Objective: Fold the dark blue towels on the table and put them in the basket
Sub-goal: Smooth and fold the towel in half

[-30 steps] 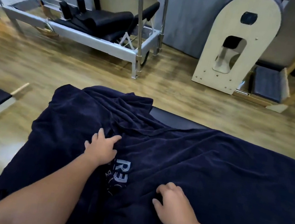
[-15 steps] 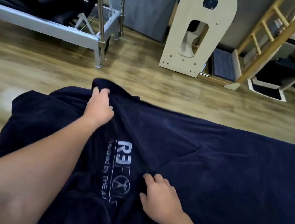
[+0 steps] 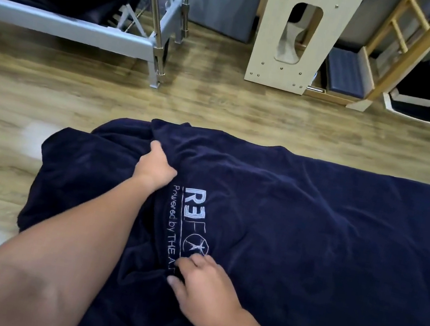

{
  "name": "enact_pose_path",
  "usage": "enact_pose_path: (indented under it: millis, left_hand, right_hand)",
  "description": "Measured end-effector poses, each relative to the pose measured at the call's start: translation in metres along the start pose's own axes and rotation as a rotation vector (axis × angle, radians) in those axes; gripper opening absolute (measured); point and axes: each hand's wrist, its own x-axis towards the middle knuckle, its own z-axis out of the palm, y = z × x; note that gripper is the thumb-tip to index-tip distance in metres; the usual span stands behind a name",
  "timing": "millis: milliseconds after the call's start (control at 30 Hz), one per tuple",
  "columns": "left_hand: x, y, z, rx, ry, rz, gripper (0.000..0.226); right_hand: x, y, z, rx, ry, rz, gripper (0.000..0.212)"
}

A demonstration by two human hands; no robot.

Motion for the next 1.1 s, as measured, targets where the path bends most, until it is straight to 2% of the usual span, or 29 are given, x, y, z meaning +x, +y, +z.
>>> enact_pose_path:
  millis: [67,167,267,333,400,500,600,667,733,900,1033,1100]
  left_hand:
    - [-0.001,0.004,-0.003,-0.186,-0.051,0.069,0.062]
    - [-0.004,0.014,-0.007,-0.360,-0.178,0.098,0.064]
    - [-0.007,0.020,-0.007,-0.430,-0.335,-0.020,0.063]
    - [-0.009,0.021,-0.008,-0.418,-0.469,-0.111,0.057]
    - [-0.012,0.026,-0.005,-0.362,-0.563,-0.121,0.048]
    - [-0.009,0.041,0.003,-0.438,-0.494,-0.023,0.044]
    - [-0.012,0.067,0.015,-0.517,-0.398,0.061,0.067]
    - [-0.018,0.086,0.028,-0.510,-0.389,0.127,0.075]
    - [-0.026,0.105,0.046,-0.480,-0.446,0.185,0.082]
    - [-0.048,0.137,0.095,-0.065,-0.516,0.449,0.093]
    - [-0.062,0.146,0.132,0.225,-0.458,0.574,0.078]
    - [-0.063,0.148,0.147,0.320,-0.389,0.592,0.083]
  right_hand:
    - [0.003,-0.018,-0.001,0.078,-0.057,0.005,0.055]
    - [0.006,-0.037,-0.002,0.081,-0.278,0.011,0.072]
    - [0.008,-0.040,0.003,0.023,-0.338,0.078,0.053]
    - [0.005,-0.036,0.003,-0.006,-0.265,0.117,0.044]
    - [0.000,-0.030,-0.001,0.027,-0.191,0.147,0.039]
    - [-0.013,-0.014,-0.010,0.251,-0.095,0.257,0.028]
    - [-0.036,0.013,-0.023,0.581,0.066,0.442,0.015]
    - [-0.057,0.037,-0.032,0.684,0.213,0.606,0.021]
    - [-0.079,0.061,-0.038,0.732,0.358,0.743,0.027]
    - [-0.130,0.117,-0.046,0.691,0.619,1.029,0.014]
    - [-0.166,0.139,-0.041,0.601,0.675,1.171,0.012]
    - [-0.180,0.142,-0.037,0.620,0.755,1.219,0.015]
